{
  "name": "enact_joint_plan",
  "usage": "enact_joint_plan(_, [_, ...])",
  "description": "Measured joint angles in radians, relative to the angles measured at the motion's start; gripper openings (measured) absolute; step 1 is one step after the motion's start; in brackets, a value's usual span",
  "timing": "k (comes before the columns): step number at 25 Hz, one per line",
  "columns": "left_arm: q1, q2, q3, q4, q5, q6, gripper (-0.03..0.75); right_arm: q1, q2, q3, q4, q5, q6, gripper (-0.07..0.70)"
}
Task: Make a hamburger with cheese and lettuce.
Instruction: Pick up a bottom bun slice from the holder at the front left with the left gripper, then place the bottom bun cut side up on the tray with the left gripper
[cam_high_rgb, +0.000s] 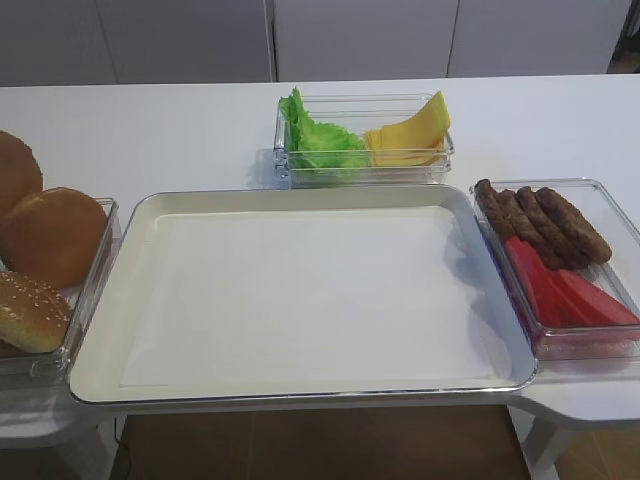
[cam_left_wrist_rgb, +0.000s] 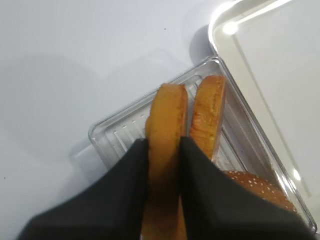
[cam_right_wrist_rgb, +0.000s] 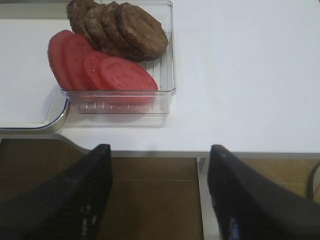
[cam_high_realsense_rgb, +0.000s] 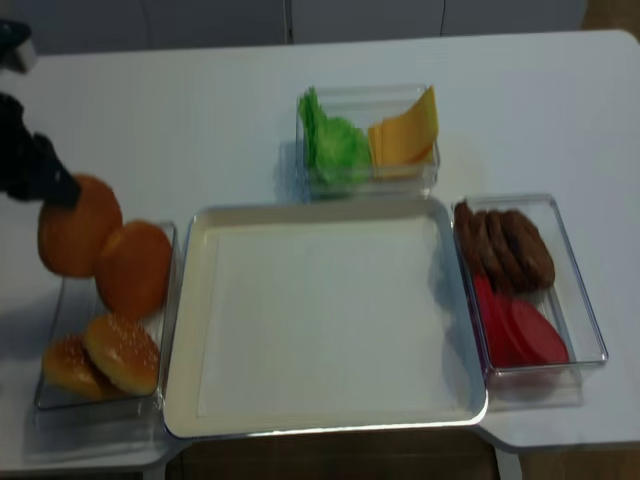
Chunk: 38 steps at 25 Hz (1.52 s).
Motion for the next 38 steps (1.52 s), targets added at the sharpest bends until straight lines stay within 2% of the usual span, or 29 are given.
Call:
enact_joint_plan(5, [-0.009, -0.097, 0.0, 0.0, 0.008, -0.031, 0.138, 0.0, 0.0, 0.0, 0.0, 0.0, 0.0, 0.475])
enact_joint_plan(9, [-0.078, -0.146, 0.0, -0.004, 0.012, -0.069, 0.138, 0.0, 0.0, 0.0, 0.0, 0.0, 0.0, 0.475])
enact_joint_plan(14, [-0.263, -0.173, 0.0, 0.029, 0.006, -0.214, 0.138, 0.0, 0.0, 0.0, 0.0, 0.0, 0.0, 0.475])
enact_joint_plan(19, [-0.486, -0.173, 0.0, 0.177, -0.019, -0.366, 0.138, 0.0, 0.0, 0.0, 0.0, 0.0, 0.0, 0.475])
enact_joint_plan(22, [-0.639, -0.173, 0.0, 0.299, -0.05, -0.485, 0.135, 0.0, 0.0, 0.0, 0.0, 0.0, 0.0, 0.475])
enact_joint_plan(25, [-0.77, -0.16, 0.0, 0.428, -0.096, -0.647, 0.134, 0.0, 0.0, 0.0, 0.0, 0.0, 0.0, 0.475])
enact_joint_plan(29, [-0.929, -0.109, 0.0, 0.598, -0.154, -0.794, 0.134, 0.0, 0.0, 0.0, 0.0, 0.0, 0.0, 0.475])
enact_joint_plan(34, [-1.07, -0.01, 0.0, 0.8, -0.162, -0.971, 0.132, 0.0, 0.0, 0.0, 0.0, 0.0, 0.0, 0.475])
enact_joint_plan(38, [-1.16, 0.065, 0.0, 0.955, -0.142, -1.088, 0.132, 0.0, 0.0, 0.0, 0.0, 0.0, 0.0, 0.475])
